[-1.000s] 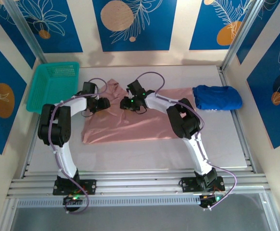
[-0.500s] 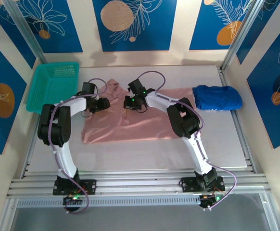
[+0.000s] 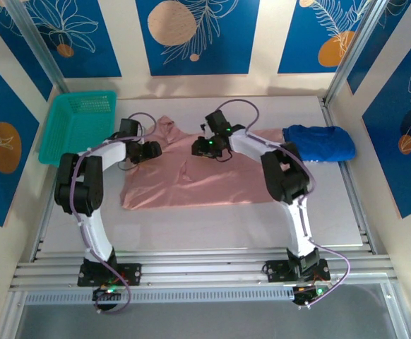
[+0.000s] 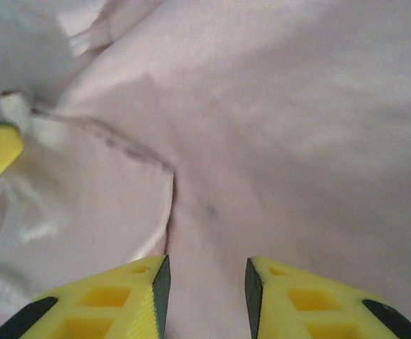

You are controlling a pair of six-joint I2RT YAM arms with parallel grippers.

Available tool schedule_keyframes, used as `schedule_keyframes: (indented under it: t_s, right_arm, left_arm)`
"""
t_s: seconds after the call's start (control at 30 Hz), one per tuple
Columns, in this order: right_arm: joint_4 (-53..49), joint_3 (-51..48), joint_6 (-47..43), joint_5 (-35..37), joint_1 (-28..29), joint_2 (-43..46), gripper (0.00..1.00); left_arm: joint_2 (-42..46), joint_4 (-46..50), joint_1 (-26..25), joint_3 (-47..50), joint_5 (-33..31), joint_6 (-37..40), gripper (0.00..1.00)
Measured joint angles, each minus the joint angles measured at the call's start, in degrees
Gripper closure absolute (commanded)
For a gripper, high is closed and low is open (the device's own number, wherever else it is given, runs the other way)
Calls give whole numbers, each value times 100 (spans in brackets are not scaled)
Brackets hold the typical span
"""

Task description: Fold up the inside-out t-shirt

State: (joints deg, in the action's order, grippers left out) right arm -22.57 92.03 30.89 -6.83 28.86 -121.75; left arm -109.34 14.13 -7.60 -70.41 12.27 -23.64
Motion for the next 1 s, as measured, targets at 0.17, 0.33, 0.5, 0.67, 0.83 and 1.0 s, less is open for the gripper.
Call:
schedule_keyframes:
  t_s: [0.17,0.33,0.5,0.67,0.83,1.0]
  right_arm:
    - [-166,-1788,-278,-31,-708,1917,54]
    - [-619,-2990,-358,179,-2179,2830,48]
    - [-1064,-3180,-396,531,-2852,2516,48]
    - [-1300,-3390,-404,354,-3123,2210,51]
    - [-1331,-3832,-372,155,-3276,2564,51]
    - [-1478,-4365,-304,81,-3344,3106,51]
  left_arm:
    - [1029,-76,9,505,-17,-103,33]
    - [2175,-219,-85,1694,293,-415,33]
    - [2315,74,-98,2540,358,-507,33]
    - [2610,367,-55,2968,315,-597,33]
    - [3082,533,-50,3425,210,-658,33]
    - [3823,850,-50,3775,39,-798,33]
